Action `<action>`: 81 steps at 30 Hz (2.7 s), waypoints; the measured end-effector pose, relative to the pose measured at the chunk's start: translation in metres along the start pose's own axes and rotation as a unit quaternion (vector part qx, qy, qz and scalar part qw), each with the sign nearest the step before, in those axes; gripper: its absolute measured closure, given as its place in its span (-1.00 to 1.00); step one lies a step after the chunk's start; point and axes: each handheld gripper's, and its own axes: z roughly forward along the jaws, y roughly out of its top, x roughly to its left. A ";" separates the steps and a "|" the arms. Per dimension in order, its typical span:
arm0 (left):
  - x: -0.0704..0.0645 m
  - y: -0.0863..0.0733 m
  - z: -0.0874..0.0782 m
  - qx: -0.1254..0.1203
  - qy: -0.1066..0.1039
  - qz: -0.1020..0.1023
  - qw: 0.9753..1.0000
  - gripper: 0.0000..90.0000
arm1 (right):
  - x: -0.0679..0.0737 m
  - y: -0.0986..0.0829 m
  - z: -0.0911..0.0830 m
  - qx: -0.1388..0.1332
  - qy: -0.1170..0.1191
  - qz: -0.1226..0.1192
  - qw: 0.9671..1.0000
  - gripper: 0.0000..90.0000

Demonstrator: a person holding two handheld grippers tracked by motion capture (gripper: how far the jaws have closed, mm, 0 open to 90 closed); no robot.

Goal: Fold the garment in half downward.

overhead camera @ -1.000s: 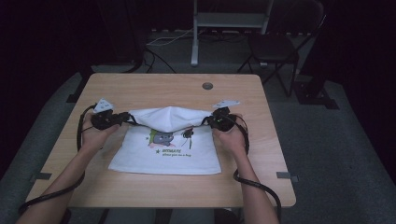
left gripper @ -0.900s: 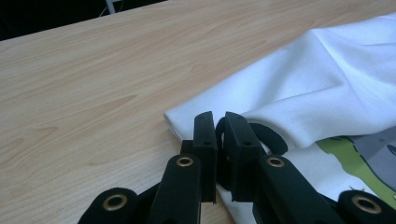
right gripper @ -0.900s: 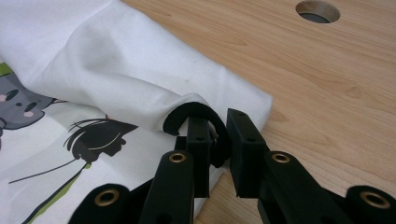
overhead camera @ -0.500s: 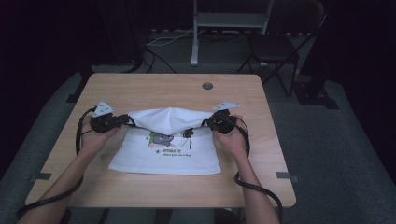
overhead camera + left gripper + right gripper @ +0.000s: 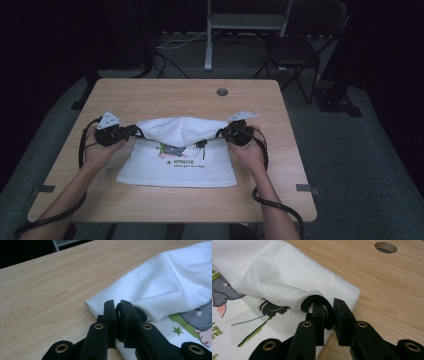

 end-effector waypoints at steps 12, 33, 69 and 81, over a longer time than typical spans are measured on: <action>-0.005 -0.004 -0.004 0.003 0.000 0.014 1.000 0.86 | 0.002 -0.002 -0.006 -0.005 0.001 -0.004 1.000 0.78; -0.013 -0.011 -0.016 0.003 -0.009 0.027 1.000 0.86 | 0.009 -0.008 -0.015 -0.003 0.002 -0.018 1.000 0.78; -0.026 -0.016 -0.039 -0.006 -0.019 0.056 0.998 0.86 | 0.024 -0.016 -0.032 -0.006 0.005 -0.045 0.999 0.78; -0.028 -0.019 -0.044 -0.005 -0.020 0.060 0.998 0.86 | 0.029 -0.019 -0.036 -0.004 0.005 -0.053 0.999 0.78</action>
